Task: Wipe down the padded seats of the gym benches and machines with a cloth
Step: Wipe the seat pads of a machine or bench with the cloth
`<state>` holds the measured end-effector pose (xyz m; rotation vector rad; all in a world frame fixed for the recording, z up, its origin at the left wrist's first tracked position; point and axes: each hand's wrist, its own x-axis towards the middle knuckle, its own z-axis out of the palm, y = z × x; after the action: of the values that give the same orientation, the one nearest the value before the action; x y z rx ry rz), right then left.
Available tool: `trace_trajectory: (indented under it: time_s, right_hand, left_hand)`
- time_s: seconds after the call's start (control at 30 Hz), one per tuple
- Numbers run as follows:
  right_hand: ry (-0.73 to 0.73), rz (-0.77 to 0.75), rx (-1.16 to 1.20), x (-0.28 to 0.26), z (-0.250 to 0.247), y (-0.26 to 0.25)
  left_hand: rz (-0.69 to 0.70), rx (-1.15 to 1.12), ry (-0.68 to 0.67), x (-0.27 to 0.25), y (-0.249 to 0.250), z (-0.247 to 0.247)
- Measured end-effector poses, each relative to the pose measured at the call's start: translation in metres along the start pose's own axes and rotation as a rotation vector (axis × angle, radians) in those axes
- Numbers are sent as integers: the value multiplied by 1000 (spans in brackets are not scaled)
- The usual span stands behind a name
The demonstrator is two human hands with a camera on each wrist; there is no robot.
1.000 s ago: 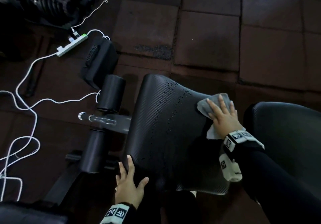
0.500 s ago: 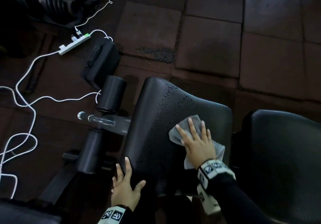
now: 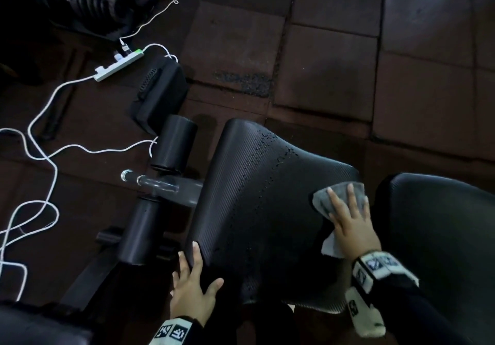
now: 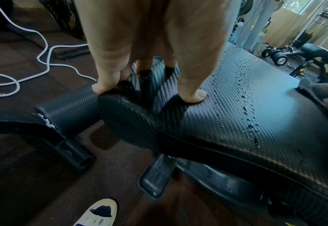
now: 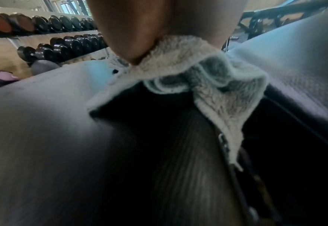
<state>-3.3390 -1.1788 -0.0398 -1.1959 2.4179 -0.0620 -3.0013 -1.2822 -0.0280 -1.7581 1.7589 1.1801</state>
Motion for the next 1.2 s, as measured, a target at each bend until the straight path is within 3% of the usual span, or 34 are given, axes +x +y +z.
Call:
trace_trajectory:
  time_s: [0.03,0.17,0.23,0.37,0.57,0.8,0.9,1.07,1.2]
  right_hand:
    - [37,-11,-27,-15,0,-13]
    - [-145,-26,16,-43,13,-51]
    - [-187,-71,-22,-35,20,-56]
    - [-121,-104,-17,8,4,-59]
    - [-111,60,49,61,-23,-26]
    - [-95,226,286,28,-23,1]
    - [-49,183,212,27,-17,-1]
    - [1,309,68,70,-24,-31]
    - [-135,176,-21,125,-35,-82]
  left_hand:
    - [-1,1,0,0,0,0]
    - [11,2,-4,-1,1,-1]
    - [14,-2,-4,-2,1,-2]
    - [20,-5,2,-3,2,-2]
    - [10,-16,10,-3,2,-3]
    - [15,-22,39,-3,-1,0]
    - [20,-34,38,-3,0,0]
    - [15,-37,38,-5,2,1]
    - [-2,-12,-5,-2,3,1]
